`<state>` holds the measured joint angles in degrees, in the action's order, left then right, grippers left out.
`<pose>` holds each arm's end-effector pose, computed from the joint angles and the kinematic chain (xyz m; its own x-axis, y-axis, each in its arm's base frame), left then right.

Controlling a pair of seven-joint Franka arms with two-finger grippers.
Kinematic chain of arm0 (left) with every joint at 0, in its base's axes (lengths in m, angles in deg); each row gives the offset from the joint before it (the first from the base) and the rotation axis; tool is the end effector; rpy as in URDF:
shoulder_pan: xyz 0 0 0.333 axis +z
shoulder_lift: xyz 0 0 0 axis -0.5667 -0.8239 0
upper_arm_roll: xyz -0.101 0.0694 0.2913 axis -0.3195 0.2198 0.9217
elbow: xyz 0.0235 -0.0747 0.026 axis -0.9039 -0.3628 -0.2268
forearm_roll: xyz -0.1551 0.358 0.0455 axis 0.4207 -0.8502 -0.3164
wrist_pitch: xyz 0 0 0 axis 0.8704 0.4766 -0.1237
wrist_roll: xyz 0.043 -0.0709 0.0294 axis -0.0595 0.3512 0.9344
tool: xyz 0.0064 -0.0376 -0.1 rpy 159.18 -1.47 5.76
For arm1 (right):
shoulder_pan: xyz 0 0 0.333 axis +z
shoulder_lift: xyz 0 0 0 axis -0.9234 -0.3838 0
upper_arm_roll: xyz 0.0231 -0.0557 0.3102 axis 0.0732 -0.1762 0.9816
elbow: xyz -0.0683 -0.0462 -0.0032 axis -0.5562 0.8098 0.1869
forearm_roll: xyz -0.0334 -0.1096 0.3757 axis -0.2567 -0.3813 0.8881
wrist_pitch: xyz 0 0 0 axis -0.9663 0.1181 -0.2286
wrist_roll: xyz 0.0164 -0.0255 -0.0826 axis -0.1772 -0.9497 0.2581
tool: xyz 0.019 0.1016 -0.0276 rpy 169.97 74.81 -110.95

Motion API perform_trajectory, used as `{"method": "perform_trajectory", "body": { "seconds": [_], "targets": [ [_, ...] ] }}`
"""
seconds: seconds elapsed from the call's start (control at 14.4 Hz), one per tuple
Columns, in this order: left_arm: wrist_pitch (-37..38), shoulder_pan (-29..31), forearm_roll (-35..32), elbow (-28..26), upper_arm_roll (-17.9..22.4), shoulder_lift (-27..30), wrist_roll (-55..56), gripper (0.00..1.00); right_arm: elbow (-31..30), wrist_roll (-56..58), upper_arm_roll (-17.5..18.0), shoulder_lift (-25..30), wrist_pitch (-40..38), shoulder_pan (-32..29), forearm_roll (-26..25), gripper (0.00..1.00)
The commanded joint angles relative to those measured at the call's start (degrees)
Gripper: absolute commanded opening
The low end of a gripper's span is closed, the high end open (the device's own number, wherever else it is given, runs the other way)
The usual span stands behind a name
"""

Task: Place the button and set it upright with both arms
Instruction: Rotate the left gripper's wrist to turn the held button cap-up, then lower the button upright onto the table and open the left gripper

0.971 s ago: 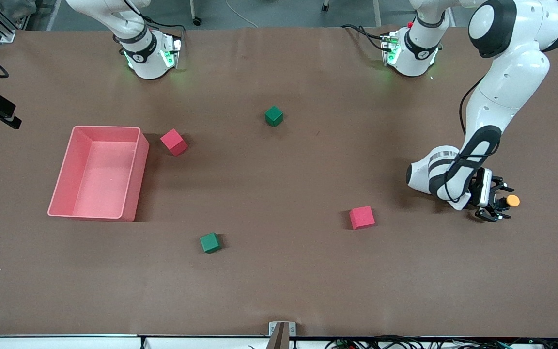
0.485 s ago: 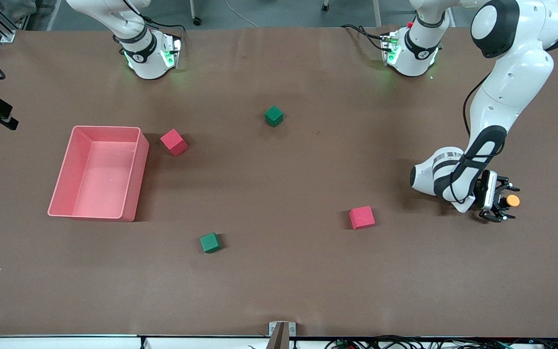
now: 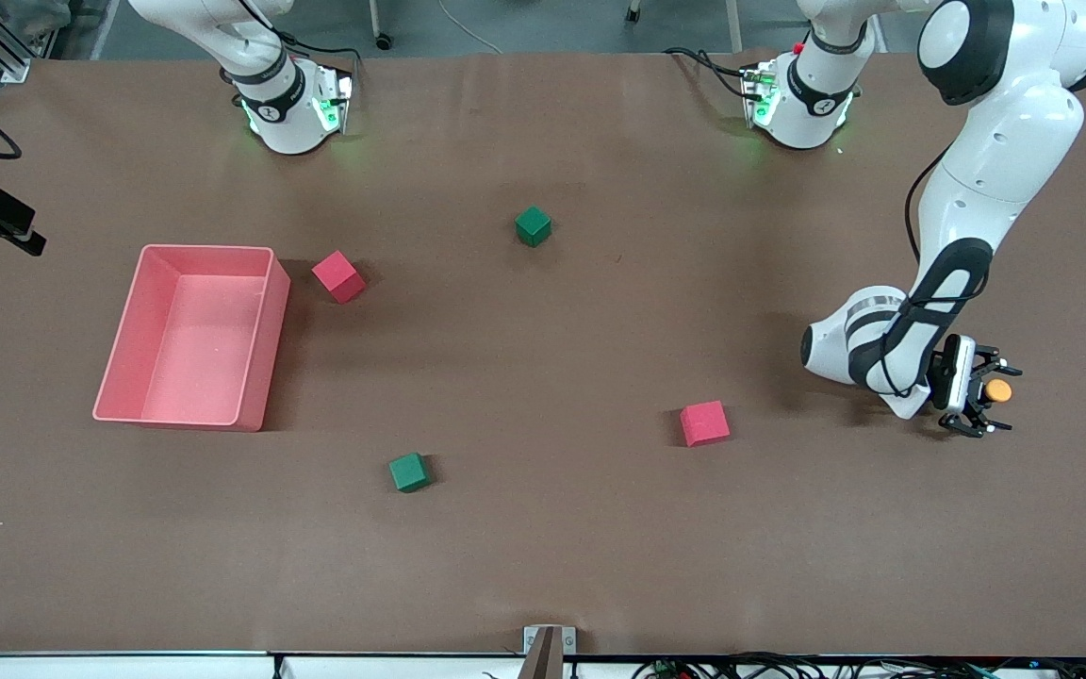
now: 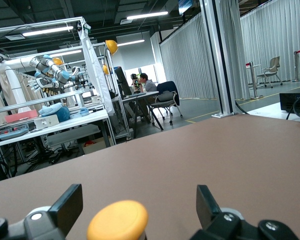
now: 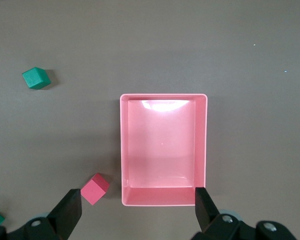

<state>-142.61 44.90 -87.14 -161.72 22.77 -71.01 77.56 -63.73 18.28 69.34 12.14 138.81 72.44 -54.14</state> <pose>0.5788 0.0752 0.0820 0.2149 -0.0085 0.9766 0.9384 -0.2751 -0.2089 0.5445 -0.0393 0.6592 0.9982 -0.0362 0.0472 -0.0365 -0.9993 0.0041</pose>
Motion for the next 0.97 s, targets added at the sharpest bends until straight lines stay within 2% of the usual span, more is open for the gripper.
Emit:
{"method": "perform_trajectory", "body": {
  "seconds": [0.0,0.49,0.76,0.9],
  "targets": [
    [0.35,-0.01,2.20,-1.05,-0.50,2.92,-3.70,1.00,-0.76,-0.30,0.35,0.54,0.14,-0.43,0.24,1.00],
    [-2.01,0.78,9.48,0.79,-4.63,10.47,-22.75,1.00,-1.02,-0.21,0.17,-0.25,0.05,-1.05,0.15,1.00],
    [-8.08,0.78,21.69,5.80,-7.26,14.70,-36.81,1.00,-0.76,0.05,0.00,-0.17,-0.48,-1.14,0.06,1.00],
    [-9.31,0.69,30.64,9.31,-8.32,16.45,-45.41,1.00,-0.67,0.23,-0.09,0.01,-0.48,-1.14,0.06,1.00]
  ]
}}
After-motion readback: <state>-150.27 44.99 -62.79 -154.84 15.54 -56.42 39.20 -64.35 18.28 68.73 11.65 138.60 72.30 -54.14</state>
